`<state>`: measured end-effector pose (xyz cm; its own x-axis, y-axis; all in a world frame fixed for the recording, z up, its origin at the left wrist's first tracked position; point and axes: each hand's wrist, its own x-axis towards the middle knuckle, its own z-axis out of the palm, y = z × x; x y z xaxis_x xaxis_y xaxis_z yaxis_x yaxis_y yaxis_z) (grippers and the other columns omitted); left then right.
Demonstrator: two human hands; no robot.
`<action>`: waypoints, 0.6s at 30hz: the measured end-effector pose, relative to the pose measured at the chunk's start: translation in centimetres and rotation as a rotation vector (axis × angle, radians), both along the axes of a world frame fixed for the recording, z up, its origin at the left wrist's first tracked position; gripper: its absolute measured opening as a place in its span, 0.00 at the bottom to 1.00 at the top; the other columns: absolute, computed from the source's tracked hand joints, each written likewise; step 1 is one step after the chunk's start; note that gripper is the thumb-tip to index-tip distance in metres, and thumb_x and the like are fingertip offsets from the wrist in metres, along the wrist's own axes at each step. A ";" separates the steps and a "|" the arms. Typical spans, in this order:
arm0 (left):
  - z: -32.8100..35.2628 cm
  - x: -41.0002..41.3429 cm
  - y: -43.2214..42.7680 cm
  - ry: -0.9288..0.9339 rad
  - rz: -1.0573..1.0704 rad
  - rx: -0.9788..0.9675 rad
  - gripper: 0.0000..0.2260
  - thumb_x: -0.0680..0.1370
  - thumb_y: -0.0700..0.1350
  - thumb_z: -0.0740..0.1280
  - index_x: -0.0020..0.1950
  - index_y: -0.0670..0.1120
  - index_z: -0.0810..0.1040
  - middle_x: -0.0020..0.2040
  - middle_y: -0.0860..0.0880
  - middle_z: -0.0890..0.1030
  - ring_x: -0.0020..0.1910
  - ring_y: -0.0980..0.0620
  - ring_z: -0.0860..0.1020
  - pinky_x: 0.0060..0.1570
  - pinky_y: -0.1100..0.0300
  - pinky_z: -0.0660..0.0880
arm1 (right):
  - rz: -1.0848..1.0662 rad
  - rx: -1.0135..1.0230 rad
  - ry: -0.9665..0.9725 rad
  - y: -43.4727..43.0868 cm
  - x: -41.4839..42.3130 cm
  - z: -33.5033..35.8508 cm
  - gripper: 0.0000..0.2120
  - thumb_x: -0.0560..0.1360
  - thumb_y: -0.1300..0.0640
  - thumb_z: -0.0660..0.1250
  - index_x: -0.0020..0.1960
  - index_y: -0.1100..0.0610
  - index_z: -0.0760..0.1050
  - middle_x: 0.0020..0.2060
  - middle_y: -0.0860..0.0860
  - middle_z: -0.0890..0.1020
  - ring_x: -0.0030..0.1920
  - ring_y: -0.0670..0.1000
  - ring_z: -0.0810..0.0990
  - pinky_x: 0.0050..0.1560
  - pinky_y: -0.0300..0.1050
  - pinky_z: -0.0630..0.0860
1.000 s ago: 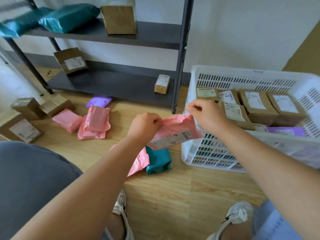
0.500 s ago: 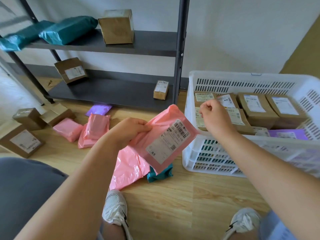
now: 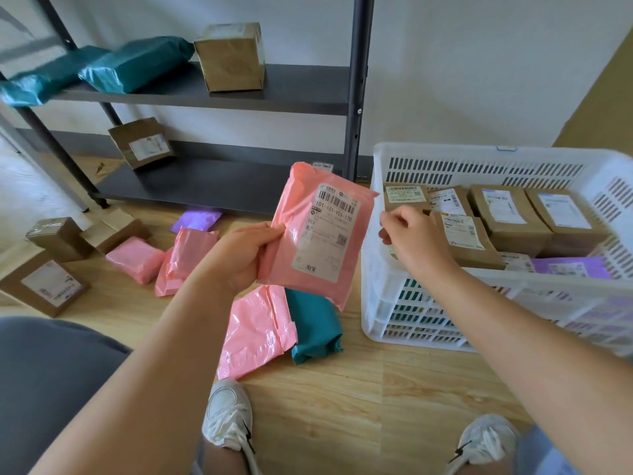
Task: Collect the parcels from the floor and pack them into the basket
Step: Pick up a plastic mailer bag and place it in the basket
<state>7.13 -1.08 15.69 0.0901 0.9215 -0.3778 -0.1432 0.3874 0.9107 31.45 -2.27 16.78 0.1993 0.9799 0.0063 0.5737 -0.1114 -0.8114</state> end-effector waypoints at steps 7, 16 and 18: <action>-0.5 2.1 -0.3 -0.085 0.103 -0.006 0.08 0.81 0.40 0.63 0.55 0.38 0.77 0.58 0.36 0.77 0.54 0.41 0.76 0.65 0.40 0.70 | 0.154 -0.072 0.053 -0.7 -0.6 -0.6 0.14 0.78 0.45 0.65 0.57 0.52 0.78 0.50 0.44 0.81 0.50 0.43 0.79 0.42 0.35 0.71; -2.2 3.9 -1.1 0.651 0.242 0.254 0.07 0.79 0.45 0.65 0.47 0.46 0.82 0.38 0.53 0.81 0.38 0.52 0.77 0.40 0.59 0.74 | 0.007 0.050 0.042 -0.4 -0.4 -1.7 0.10 0.72 0.60 0.73 0.50 0.56 0.75 0.39 0.47 0.78 0.35 0.43 0.77 0.32 0.29 0.71; -2.3 4.0 -1.1 0.775 0.243 0.294 0.06 0.80 0.47 0.65 0.49 0.49 0.81 0.39 0.55 0.80 0.40 0.51 0.77 0.37 0.59 0.71 | -0.016 0.070 0.047 -0.3 -0.3 -1.7 0.08 0.72 0.62 0.72 0.48 0.56 0.75 0.36 0.47 0.78 0.32 0.43 0.77 0.29 0.28 0.70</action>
<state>11.16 -2.22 13.37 -0.3064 0.9519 0.0057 0.5114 0.1596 0.8444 31.15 -2.61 15.07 0.2164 0.9741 0.0649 0.5331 -0.0622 -0.8438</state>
